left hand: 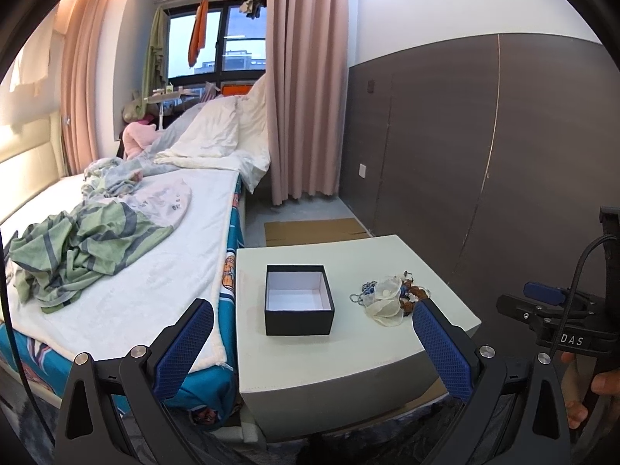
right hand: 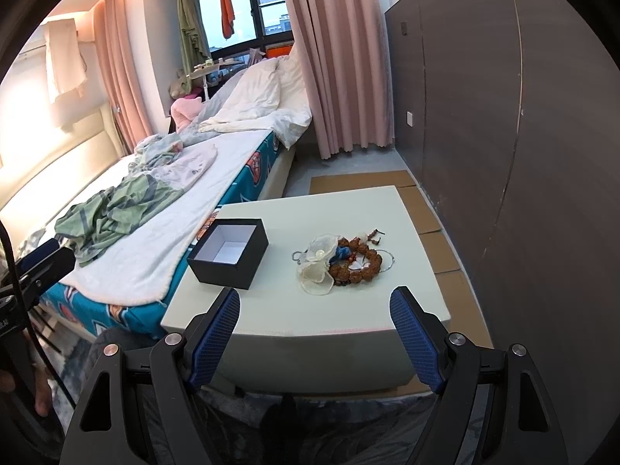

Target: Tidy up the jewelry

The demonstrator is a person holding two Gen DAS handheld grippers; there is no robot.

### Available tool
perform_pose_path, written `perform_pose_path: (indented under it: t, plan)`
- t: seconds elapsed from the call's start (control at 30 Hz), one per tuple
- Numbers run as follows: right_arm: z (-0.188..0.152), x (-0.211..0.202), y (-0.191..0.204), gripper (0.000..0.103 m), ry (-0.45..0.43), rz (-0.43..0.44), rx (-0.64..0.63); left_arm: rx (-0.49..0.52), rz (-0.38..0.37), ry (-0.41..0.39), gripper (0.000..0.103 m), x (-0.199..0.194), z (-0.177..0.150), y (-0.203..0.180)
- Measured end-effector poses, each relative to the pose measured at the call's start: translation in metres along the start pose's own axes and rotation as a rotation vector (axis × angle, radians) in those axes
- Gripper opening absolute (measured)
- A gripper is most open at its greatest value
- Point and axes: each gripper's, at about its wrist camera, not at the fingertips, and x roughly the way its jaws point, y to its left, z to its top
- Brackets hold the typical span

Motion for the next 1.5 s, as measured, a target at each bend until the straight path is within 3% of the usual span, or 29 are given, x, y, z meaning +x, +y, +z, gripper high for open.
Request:
perform_pose_path:
  t: [1.33,1.5]
  plan:
    - [-0.004,-0.002,-0.007,0.080,-0.010,-0.011,0.016,0.022,-0.049,-0.006,0.102,-0.007,-0.007,-0.005]
    - [-0.005,-0.008,-0.010,0.080,-0.049,-0.009,0.009,0.036,-0.065,0.014,0.102,0.001,-0.006,-0.008]
